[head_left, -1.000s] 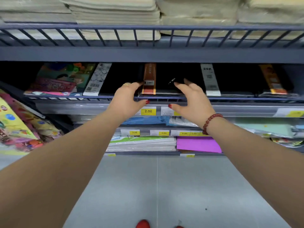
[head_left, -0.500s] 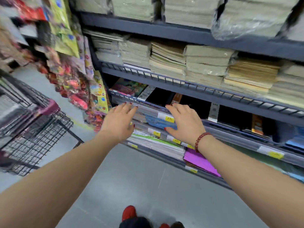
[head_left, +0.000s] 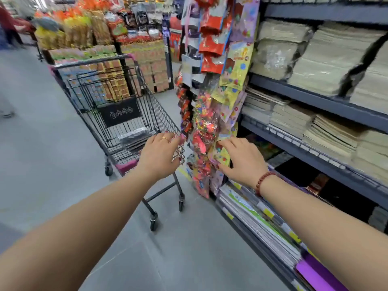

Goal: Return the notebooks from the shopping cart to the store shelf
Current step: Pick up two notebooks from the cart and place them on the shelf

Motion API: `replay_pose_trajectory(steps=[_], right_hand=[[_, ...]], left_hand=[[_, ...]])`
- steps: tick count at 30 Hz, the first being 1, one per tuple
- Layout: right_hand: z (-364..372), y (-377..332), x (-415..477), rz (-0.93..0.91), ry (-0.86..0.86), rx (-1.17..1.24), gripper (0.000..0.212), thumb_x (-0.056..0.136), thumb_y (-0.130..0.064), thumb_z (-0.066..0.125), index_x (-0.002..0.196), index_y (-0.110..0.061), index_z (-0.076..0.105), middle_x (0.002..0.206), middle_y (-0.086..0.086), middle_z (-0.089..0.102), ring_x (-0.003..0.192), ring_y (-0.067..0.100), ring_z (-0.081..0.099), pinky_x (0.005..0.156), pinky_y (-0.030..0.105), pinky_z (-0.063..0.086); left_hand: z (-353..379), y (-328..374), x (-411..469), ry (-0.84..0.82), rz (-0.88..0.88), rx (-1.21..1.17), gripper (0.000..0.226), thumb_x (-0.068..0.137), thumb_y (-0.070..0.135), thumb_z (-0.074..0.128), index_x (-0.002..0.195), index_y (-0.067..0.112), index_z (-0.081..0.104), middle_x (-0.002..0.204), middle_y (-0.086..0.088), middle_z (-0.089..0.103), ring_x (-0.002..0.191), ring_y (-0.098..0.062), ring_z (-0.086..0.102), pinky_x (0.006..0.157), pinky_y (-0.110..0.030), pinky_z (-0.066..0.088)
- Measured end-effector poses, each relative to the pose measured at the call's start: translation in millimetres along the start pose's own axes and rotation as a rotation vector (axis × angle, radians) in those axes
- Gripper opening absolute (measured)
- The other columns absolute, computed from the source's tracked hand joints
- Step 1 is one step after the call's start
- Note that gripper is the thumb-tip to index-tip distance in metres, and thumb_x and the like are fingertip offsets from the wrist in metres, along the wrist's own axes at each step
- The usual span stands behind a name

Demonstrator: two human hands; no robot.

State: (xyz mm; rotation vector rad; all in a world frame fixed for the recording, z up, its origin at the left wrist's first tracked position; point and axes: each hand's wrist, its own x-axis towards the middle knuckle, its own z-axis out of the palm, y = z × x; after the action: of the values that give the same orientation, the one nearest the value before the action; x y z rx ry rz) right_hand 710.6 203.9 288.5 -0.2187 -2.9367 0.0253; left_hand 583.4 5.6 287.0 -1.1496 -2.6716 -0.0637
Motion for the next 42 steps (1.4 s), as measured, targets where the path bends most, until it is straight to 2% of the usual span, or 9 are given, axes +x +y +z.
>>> replay_pose_trajectory(steps=[6,9,12,16,24,30,35,40,42], right_hand=[[12,-108,70,-0.094,0.004,0.018,0.056,0.084,-0.050,0.054,0.132,-0.024,0.042,0.130,-0.001,0.050,0.120,0.022,0.044,0.097,0.036,0.037],[19,-157,101,-0.104,-0.001,0.042,0.057,0.083,-0.048,0.054,0.132,-0.022,0.042,0.130,0.000,0.050,0.121,0.022,0.043,0.100,0.038,0.038],[23,-194,131,-0.114,-0.008,0.044,0.060,0.083,-0.050,0.055,0.134,-0.022,0.042,0.131,0.000,0.049,0.122,0.022,0.043,0.102,0.038,0.038],[31,-224,169,-0.105,-0.039,0.052,0.062,0.083,-0.050,0.055,0.136,-0.021,0.041,0.133,0.001,0.048,0.124,0.021,0.042,0.102,0.038,0.038],[69,-254,254,-0.091,-0.094,0.038,0.061,0.084,-0.049,0.054,0.137,-0.021,0.039,0.131,0.001,0.049,0.123,0.020,0.042,0.103,0.037,0.037],[110,-262,338,-0.094,-0.108,0.093,0.054,0.085,-0.048,0.055,0.131,-0.022,0.044,0.125,0.000,0.052,0.115,0.019,0.047,0.098,0.034,0.041],[138,-264,401,-0.067,-0.154,0.118,0.050,0.085,-0.045,0.055,0.129,-0.024,0.044,0.126,-0.003,0.051,0.116,0.016,0.045,0.101,0.033,0.040],[152,-261,449,-0.015,-0.181,0.149,0.055,0.083,-0.048,0.055,0.132,-0.026,0.044,0.122,-0.005,0.052,0.113,0.014,0.047,0.095,0.035,0.045],[158,-260,466,0.004,-0.184,0.133,0.057,0.083,-0.048,0.056,0.134,-0.025,0.042,0.126,-0.004,0.052,0.116,0.016,0.046,0.098,0.036,0.044]], left_hand=[[-17,-129,-39,0.025,-0.142,0.023,0.060,0.085,0.038,0.053,0.141,0.022,0.038,0.143,-0.005,0.044,0.130,-0.027,0.038,0.108,-0.040,0.028],[-21,-191,-57,0.028,-0.208,-0.001,0.056,0.084,0.033,0.055,0.137,0.020,0.043,0.139,-0.006,0.048,0.128,-0.028,0.040,0.105,-0.039,0.030],[-18,-246,-71,0.030,-0.263,-0.004,0.051,0.083,0.031,0.056,0.132,0.018,0.049,0.134,-0.007,0.052,0.125,-0.029,0.043,0.103,-0.039,0.032],[-10,-295,-75,0.024,-0.310,-0.031,0.056,0.083,0.035,0.058,0.135,0.020,0.046,0.139,-0.006,0.048,0.130,-0.028,0.039,0.106,-0.039,0.029],[18,-357,-26,0.028,-0.292,-0.057,0.056,0.084,0.036,0.057,0.136,0.018,0.045,0.140,-0.005,0.047,0.130,-0.027,0.039,0.107,-0.037,0.029],[43,-413,48,-0.017,-0.252,-0.038,0.057,0.085,0.037,0.058,0.137,0.020,0.043,0.141,-0.004,0.045,0.130,-0.026,0.038,0.106,-0.037,0.030],[54,-456,114,-0.047,-0.257,-0.059,0.060,0.085,0.037,0.057,0.140,0.019,0.040,0.143,-0.005,0.043,0.131,-0.026,0.038,0.105,-0.039,0.032],[79,-481,163,-0.091,-0.158,-0.073,0.062,0.086,0.037,0.056,0.142,0.018,0.038,0.146,-0.007,0.040,0.135,-0.026,0.035,0.110,-0.040,0.032],[90,-495,184,-0.094,-0.103,-0.048,0.062,0.086,0.039,0.055,0.142,0.018,0.038,0.146,-0.007,0.041,0.135,-0.026,0.035,0.110,-0.041,0.032]])
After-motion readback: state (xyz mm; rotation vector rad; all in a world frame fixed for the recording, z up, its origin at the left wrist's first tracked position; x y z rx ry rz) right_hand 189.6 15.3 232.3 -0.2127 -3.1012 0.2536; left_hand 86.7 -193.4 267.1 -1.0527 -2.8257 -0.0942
